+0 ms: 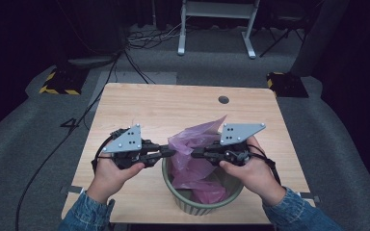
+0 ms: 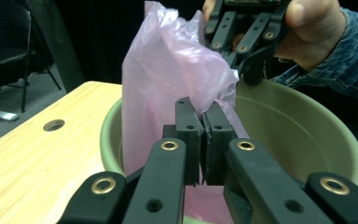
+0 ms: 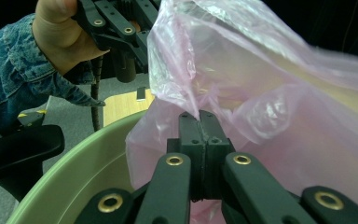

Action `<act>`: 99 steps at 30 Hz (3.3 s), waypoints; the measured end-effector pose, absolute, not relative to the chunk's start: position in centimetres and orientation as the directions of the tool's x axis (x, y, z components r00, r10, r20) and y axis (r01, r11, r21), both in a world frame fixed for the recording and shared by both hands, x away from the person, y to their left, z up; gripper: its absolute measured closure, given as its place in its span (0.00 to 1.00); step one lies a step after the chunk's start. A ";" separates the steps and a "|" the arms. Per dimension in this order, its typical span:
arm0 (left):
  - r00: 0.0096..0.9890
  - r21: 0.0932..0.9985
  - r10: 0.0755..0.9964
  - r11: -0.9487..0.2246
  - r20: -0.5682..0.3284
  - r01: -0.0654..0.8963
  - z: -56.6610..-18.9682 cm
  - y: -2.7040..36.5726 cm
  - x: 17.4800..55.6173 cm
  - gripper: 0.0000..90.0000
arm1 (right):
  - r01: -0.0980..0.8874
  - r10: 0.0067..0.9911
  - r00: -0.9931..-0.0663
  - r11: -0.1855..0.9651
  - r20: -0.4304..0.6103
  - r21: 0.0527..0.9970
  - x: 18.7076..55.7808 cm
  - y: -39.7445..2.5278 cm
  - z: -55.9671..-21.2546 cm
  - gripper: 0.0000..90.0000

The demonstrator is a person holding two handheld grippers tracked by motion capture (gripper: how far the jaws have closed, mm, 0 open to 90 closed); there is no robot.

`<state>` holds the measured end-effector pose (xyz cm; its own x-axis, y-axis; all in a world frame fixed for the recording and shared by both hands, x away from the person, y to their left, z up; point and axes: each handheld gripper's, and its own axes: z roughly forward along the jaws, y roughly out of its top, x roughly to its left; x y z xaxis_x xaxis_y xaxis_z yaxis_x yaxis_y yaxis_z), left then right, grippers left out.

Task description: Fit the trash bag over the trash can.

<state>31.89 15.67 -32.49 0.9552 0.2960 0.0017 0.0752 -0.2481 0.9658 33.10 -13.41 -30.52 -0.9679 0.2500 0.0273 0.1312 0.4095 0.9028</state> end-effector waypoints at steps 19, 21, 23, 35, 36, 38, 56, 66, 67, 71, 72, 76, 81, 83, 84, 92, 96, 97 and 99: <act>0.952 0.962 0.305 -0.258 -0.010 0.093 -32.9 15.8 32.0 0.97 | 0.138 0.304 -0.952 0.358 0.025 0.923 31.7 -17.6 -28.0 0.89; 0.952 0.961 0.304 -0.259 -0.011 0.094 -32.9 15.7 32.0 0.96 | 0.134 0.314 -0.949 0.355 0.017 0.925 31.8 -17.9 -27.5 0.88; 0.954 0.961 0.301 -0.260 -0.013 0.095 -33.0 15.5 32.1 0.96 | 0.125 0.320 -0.947 0.354 0.006 0.927 31.8 -17.9 -27.1 0.83; 0.964 0.960 0.267 -0.263 -0.021 0.093 -33.2 14.8 32.1 0.95 | 0.066 0.297 -0.952 0.431 -0.072 0.900 33.4 -14.9 -26.5 0.63; 0.964 0.960 0.266 -0.264 -0.020 0.093 -33.2 14.8 32.1 0.94 | 0.069 0.290 -0.955 0.441 -0.070 0.895 33.7 -14.4 -26.8 0.64; 0.963 0.960 0.269 -0.263 -0.021 0.095 -33.2 14.8 32.1 0.94 | 0.067 0.281 -0.957 0.455 -0.072 0.888 33.9 -13.7 -27.1 0.75; 0.937 0.962 0.347 -0.243 -0.037 0.127 -33.8 17.0 32.2 0.97 | 0.239 0.424 -0.905 0.412 0.047 0.879 34.0 -19.6 -27.5 1.00; 0.935 0.962 0.354 -0.243 -0.031 0.124 -33.8 16.9 32.3 0.89 | 0.294 0.472 -0.877 0.375 0.092 0.879 32.7 -23.5 -28.4 1.00; 0.936 0.963 0.351 -0.243 -0.026 0.118 -33.7 16.6 32.2 0.89 | 0.298 0.471 -0.877 0.370 0.098 0.880 32.6 -23.5 -28.5 1.00; 0.939 0.961 0.343 -0.254 -0.017 0.110 -33.4 15.2 31.7 0.64 | 0.287 0.452 -0.886 0.364 0.101 0.886 32.6 -22.6 -28.5 1.00; 0.940 0.959 0.342 -0.261 -0.012 0.107 -33.4 15.0 31.7 0.58 | 0.282 0.443 -0.891 0.364 0.101 0.888 32.6 -22.2 -28.5 1.00; 0.937 0.951 0.348 -0.294 0.016 0.093 -33.4 14.2 31.6 0.49 | 0.275 0.416 -0.903 0.367 0.107 0.889 32.6 -21.1 -28.7 1.00; 0.944 0.954 0.331 -0.286 0.011 0.090 -33.5 14.4 31.8 0.88 | 0.273 0.395 -0.912 0.378 0.113 0.884 32.6 -20.2 -29.0 1.00; 0.942 0.957 0.337 -0.274 0.002 0.096 -33.5 14.5 31.9 0.88 | 0.276 0.392 -0.913 0.380 0.116 0.883 32.7 -20.1 -29.1 1.00; 0.941 0.956 0.338 -0.274 -0.002 0.100 -33.5 14.6 31.9 0.88 | 0.277 0.392 -0.912 0.378 0.119 0.883 32.7 -20.1 -29.2 1.00; 0.924 0.950 0.382 -0.292 0.012 0.108 -33.5 13.1 31.8 0.38 | 0.264 0.358 -0.926 0.384 0.121 0.885 32.5 -19.4 -29.3 1.00; 0.908 0.952 0.420 -0.283 0.013 0.117 -33.4 13.3 32.0 0.35 | 0.245 0.329 -0.937 0.390 0.114 0.887 32.2 -19.0 -29.2 1.00; 0.903 0.951 0.430 -0.283 0.012 0.122 -33.5 13.5 32.0 0.35 | 0.241 0.328 -0.938 0.392 0.110 0.888 32.1 -19.0 -29.1 1.00; 0.898 0.948 0.440 -0.292 0.014 0.128 -33.6 13.9 32.0 0.35 | 0.237 0.330 -0.938 0.392 0.104 0.889 32.0 -19.3 -28.9 1.00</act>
